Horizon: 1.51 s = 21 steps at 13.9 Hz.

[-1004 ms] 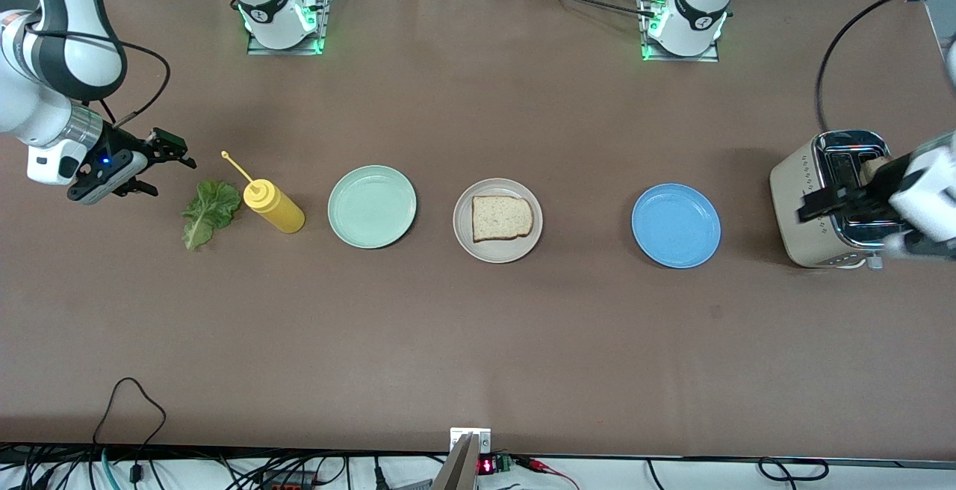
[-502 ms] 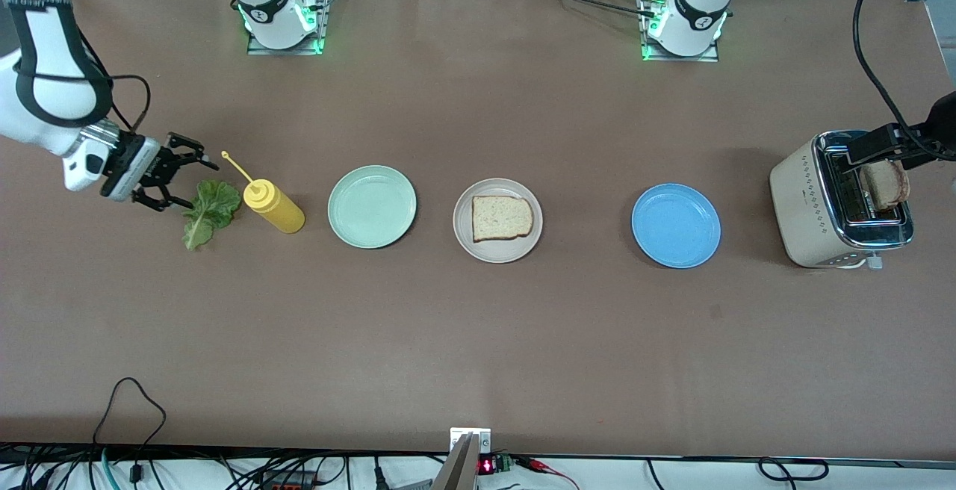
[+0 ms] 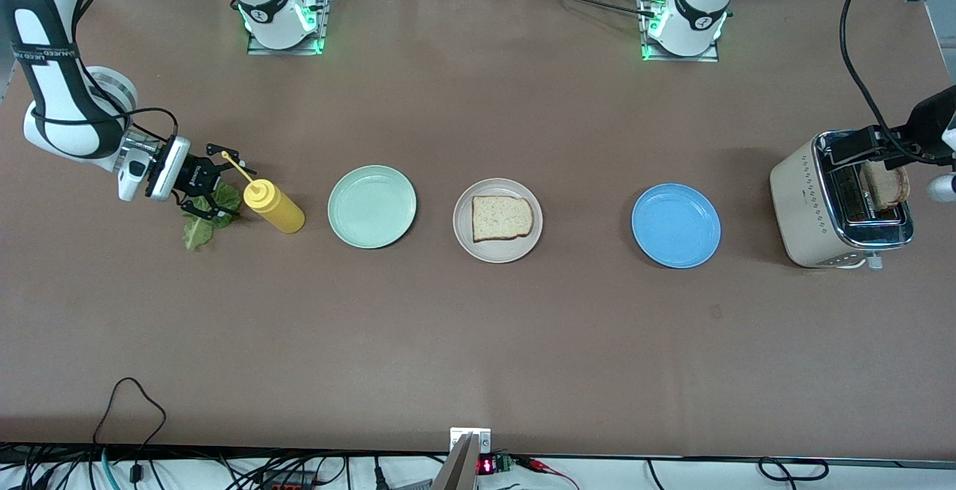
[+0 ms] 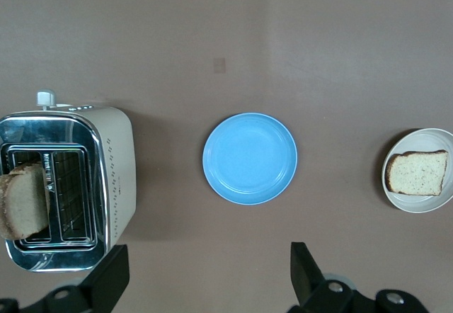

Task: Make sandwich in beige plate with both arms
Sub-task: 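Grasp the yellow squeeze bottle with the right gripper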

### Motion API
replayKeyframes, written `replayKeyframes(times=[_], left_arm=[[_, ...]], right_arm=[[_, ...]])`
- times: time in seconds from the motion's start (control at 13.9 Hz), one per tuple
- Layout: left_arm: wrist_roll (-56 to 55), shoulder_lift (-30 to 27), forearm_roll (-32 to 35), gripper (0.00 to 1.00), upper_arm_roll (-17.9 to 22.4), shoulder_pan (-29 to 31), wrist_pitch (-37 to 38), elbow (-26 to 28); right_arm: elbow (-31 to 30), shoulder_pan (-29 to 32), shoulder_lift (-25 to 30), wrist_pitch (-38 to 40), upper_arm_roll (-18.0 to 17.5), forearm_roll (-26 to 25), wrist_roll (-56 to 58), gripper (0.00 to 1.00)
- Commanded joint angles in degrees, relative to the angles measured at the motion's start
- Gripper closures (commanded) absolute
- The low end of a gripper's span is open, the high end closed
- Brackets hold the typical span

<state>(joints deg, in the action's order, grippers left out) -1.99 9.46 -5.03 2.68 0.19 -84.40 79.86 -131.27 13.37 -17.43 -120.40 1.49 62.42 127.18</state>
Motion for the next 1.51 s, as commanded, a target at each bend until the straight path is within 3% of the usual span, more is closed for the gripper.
replayKeyframes(times=[0.0, 0.14, 0.29, 0.65, 1.43], left_arm=[[-0.8, -5.0, 2.3, 0.0, -1.7, 1.1, -0.9, 5.9], [-0.8, -8.9, 2.3, 0.0, -1.8, 1.1, -4.6, 12.3], [-0.8, -11.0, 2.3, 0.0, -1.9, 1.1, -5.6, 15.2], [-0.3, -11.5, 3.3, 0.0, -2.8, 1.0, -5.2, 15.2], [-0.7, -12.2, 4.6, 0.0, -2.9, 1.4, -4.1, 16.0]], right_arm=[[0.3, 1.2, -0.8, 0.9, -1.4, 1.6, 3.2, 0.0], [0.5, 1.0, -2.0, 0.7, -1.7, 3.1, 3.9, 0.0], [1.1, 1.0, -2.8, 0.1, -2.5, 3.3, 3.9, 0.0], [2.0, 0.6, -4.9, -1.3, -4.3, 8.1, 3.9, 0.0], [3.5, -0.7, -5.9, -6.0, -5.5, 8.2, 5.2, 0.0]])
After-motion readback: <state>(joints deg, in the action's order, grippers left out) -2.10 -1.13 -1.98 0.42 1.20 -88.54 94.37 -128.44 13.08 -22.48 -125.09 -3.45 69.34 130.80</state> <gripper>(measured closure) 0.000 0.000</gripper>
